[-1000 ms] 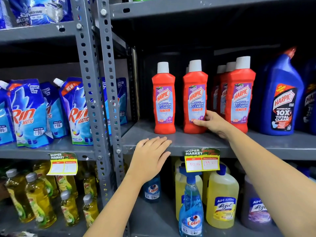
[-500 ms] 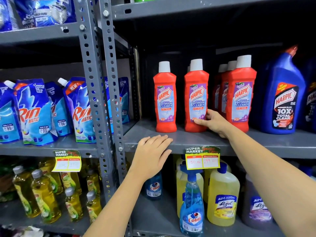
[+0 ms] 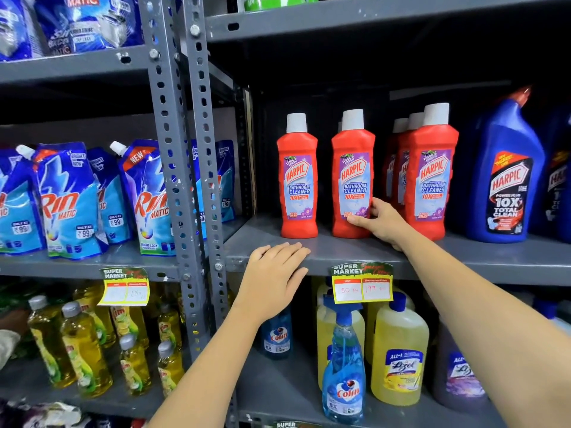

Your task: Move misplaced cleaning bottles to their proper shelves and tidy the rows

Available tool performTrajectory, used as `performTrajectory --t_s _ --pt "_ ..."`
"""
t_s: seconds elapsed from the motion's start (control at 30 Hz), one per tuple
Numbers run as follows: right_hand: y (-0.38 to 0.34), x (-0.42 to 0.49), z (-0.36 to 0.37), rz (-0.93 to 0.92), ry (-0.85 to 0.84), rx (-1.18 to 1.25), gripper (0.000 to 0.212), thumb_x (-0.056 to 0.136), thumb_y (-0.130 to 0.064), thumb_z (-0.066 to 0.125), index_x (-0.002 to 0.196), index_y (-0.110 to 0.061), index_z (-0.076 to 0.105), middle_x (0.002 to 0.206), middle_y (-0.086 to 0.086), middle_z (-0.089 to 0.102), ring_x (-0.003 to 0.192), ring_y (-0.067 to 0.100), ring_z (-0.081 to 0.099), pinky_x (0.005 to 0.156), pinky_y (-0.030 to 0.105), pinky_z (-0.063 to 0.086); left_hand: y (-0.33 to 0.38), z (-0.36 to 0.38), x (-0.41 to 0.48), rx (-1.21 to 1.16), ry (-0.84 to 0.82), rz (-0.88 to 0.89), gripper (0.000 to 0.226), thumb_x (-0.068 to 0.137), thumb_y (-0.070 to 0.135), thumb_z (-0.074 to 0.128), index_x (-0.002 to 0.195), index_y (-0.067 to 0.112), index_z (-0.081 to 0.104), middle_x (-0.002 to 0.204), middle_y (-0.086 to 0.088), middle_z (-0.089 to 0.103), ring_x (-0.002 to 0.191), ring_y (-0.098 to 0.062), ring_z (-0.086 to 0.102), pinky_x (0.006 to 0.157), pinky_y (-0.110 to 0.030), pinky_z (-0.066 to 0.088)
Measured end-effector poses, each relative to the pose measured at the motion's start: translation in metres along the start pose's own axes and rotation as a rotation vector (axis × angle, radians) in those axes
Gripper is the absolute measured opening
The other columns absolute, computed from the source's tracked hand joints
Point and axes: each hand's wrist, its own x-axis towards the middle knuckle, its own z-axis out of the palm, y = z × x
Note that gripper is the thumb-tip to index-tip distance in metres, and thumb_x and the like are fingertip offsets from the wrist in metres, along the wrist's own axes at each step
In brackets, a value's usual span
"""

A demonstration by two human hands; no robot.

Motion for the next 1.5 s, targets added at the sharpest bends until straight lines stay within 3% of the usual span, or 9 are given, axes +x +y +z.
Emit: performTrajectory --t_s 0.33,0.53,0.67,0.87,1.03,1.13,1.2,1.3,1.5 --pt "-0.006 -0.007 0.001 -0.070 0.142 -0.245 0.072 0.076 -0.031 0.083 0.135 -0.007 0.048 0.125 0.004 0.061 0.117 0.019 0.057 0.095 0.028 0.043 -0.001 0.000 -0.001 0.008 -0.012 0.008 0.037 0.100 0.039 0.040 0.131 0.025 0.054 0.134 0.005 0.058 0.126 -0.016 0.049 0.104 -0.038 0.031" --pt "-0.037 -0.048 0.005 -0.612 0.709 -0.236 0.040 0.087 -0.033 0.065 0.116 -0.006 0.062 0.102 0.012 0.065 0.094 0.023 0.062 0.078 0.039 0.053 0.010 -0.001 -0.010 0.025 -0.014 -0.054 0.051 0.101 0.045 0.027 0.143 0.020 0.042 0.150 -0.002 0.042 0.141 -0.020 0.029 0.115 -0.054 0.010" --pt "-0.026 -0.121 0.015 -0.778 0.752 -0.102 0.022 0.091 -0.014 0.060 0.102 0.005 0.063 0.090 0.020 0.063 0.080 0.027 0.060 0.074 0.032 0.051 0.019 0.003 -0.050 0.052 -0.035 -0.092 0.057 0.102 0.045 0.025 0.151 0.017 0.025 0.160 -0.007 0.015 0.148 -0.023 0.004 0.116 -0.055 0.001" --pt "0.073 -0.197 0.044 -0.471 0.519 -0.162 0.021 0.086 -0.025 0.057 0.090 -0.005 0.064 0.078 0.005 0.061 0.069 0.011 0.056 0.067 0.027 0.048 0.021 0.064 -0.173 -0.112 -0.410 -0.187 0.060 0.101 0.055 0.012 0.151 0.024 0.025 0.162 0.003 0.003 0.147 -0.017 -0.009 0.116 -0.053 0.007" --pt "0.146 -0.199 0.065 -0.047 0.097 -0.400 0.049 0.077 -0.050 0.059 0.114 -0.017 0.064 0.091 -0.007 0.070 0.076 0.009 0.064 0.072 0.038 0.056 0.023 0.115 -0.230 -0.209 -0.744 -0.287 0.082 0.085 0.071 -0.003 0.153 0.028 0.012 0.156 0.009 -0.013 0.139 -0.011 -0.024 0.119 -0.045 0.002" --pt "0.162 -0.194 0.075 0.156 -0.156 -0.456 0.060 0.079 -0.042 0.076 0.130 -0.022 0.053 0.105 -0.013 0.063 0.083 0.002 0.062 0.072 0.022 0.051 0.023 0.135 -0.244 -0.215 -0.824 -0.294 0.072 0.092 0.067 0.009 0.153 0.029 0.006 0.153 0.011 -0.014 0.141 -0.010 -0.018 0.115 -0.037 -0.008" --pt "0.173 -0.194 0.082 0.235 -0.248 -0.391 0.065 0.074 -0.039 0.082 0.128 -0.027 0.047 0.110 -0.013 0.063 0.088 -0.004 0.061 0.075 0.014 0.050 0.021 0.144 -0.257 -0.183 -0.833 -0.290 0.066 0.097 0.064 0.020 0.152 0.027 0.018 0.154 0.009 0.000 0.146 -0.014 0.006 0.115 -0.035 -0.002" --pt "0.192 -0.196 0.091 0.259 -0.231 -0.360 0.073 0.070 -0.039 0.085 0.130 -0.030 0.045 0.114 -0.011 0.067 0.104 0.010 0.067 0.092 0.037 0.055 0.019 0.154 -0.273 -0.144 -0.866 -0.281 0.064 0.098 0.063 0.027 0.145 0.021 0.040 0.151 0.001 0.033 0.137 -0.022 0.038 0.108 -0.042 0.016" --pt "0.190 -0.203 0.111 0.271 -0.133 -0.363 0.076 0.071 -0.035 0.085 0.134 -0.020 0.047 0.115 0.000 0.072 0.104 0.021 0.070 0.087 0.044 0.057 0.022 0.157 -0.277 -0.141 -0.824 -0.240 0.068 0.098 0.063 0.024 0.147 0.017 0.036 0.153 -0.007 0.036 0.140 -0.026 0.032 0.108 -0.047 0.015"
